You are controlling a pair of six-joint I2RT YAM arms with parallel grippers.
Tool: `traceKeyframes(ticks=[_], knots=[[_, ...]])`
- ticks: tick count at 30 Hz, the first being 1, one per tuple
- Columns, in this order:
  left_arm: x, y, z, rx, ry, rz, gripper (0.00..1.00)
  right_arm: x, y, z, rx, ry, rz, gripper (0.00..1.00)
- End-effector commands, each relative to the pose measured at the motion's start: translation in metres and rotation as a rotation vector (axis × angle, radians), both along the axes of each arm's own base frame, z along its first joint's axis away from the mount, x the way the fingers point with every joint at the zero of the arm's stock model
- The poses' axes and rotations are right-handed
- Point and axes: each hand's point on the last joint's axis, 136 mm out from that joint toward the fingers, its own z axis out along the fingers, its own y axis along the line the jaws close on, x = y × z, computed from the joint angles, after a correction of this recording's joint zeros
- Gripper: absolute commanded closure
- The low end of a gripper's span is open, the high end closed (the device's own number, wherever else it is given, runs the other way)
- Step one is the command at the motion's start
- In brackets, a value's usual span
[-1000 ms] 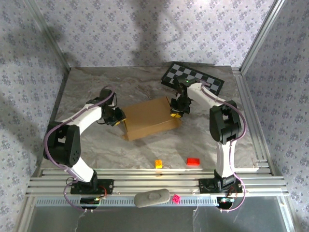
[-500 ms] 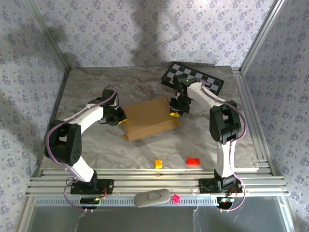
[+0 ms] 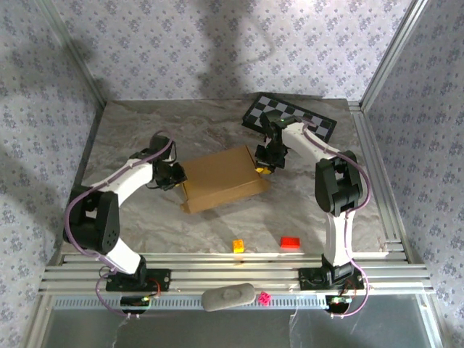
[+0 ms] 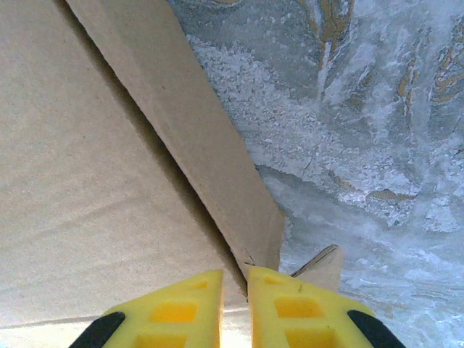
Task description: Fold the paper box
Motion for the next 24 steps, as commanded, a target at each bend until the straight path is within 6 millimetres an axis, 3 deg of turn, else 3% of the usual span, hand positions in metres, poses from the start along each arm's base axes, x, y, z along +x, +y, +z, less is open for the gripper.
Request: traceKeyframes(ticks=[1,10,24], knots=[[-0.007,0.009,0.005,0.025,0.0,0.009,0.78,0.0,-0.001,0.012,0.01,-0.005,0.001,0.82],[-0.007,0.008,0.003,0.015,0.005,0.009,0.75,-0.003,-0.001,0.013,0.009,-0.006,0.003,0.82],[-0.029,0.015,-0.034,0.072,0.101,-0.008,0.82,-0.008,-0.002,0.013,0.011,-0.004,-0.002,0.82]])
